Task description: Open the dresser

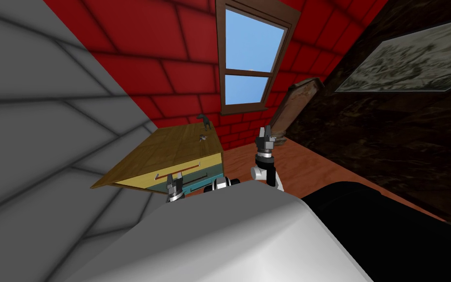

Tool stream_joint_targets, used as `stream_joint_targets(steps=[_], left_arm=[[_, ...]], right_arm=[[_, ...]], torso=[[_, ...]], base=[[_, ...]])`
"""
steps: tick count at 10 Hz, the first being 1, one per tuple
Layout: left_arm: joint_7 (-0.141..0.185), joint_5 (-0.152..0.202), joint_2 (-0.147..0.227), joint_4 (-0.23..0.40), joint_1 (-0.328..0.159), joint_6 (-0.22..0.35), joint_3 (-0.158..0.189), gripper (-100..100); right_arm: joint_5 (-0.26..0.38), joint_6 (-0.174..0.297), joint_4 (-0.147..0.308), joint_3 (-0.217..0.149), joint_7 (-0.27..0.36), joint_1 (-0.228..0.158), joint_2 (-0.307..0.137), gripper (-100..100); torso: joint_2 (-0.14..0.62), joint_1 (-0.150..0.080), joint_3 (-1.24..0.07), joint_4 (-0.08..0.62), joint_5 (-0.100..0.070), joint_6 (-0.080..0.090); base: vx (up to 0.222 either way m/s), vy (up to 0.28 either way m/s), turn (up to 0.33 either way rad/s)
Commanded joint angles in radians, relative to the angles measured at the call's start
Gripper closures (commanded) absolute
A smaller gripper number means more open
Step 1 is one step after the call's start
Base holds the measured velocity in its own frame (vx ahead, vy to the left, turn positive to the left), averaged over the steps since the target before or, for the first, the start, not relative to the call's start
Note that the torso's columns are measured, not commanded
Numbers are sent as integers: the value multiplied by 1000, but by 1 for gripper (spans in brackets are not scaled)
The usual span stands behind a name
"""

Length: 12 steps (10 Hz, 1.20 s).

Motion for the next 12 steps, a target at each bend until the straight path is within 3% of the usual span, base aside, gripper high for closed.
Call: stream_joint_targets(steps=[1, 2, 7, 12], left_arm=[[3, 2, 4, -20, -2, 22, 1, -100], [-2, -2, -4, 5, 7, -10, -2, 100], [-13, -13, -28, 57, 44, -99, -12, 100], [21, -2, 9, -35, 41, -2, -1, 100]], right_arm=[[0, 0, 0, 0, 0, 0, 0, 0], [0, 0, 0, 0, 0, 0, 0, 0], [0, 0, 0, 0, 0, 0, 0, 0], [0, 0, 0, 0, 0, 0, 0, 0]], torso=[[0, 0, 0, 0, 0, 0], [0, 1, 0, 0, 0, 0], [1, 2, 1, -1, 1, -1], [8, -2, 4, 3, -2, -2]], base=[[-10, -8, 1], [19, 12, -14], [24, 24, -10], [-117, -48, 21]])
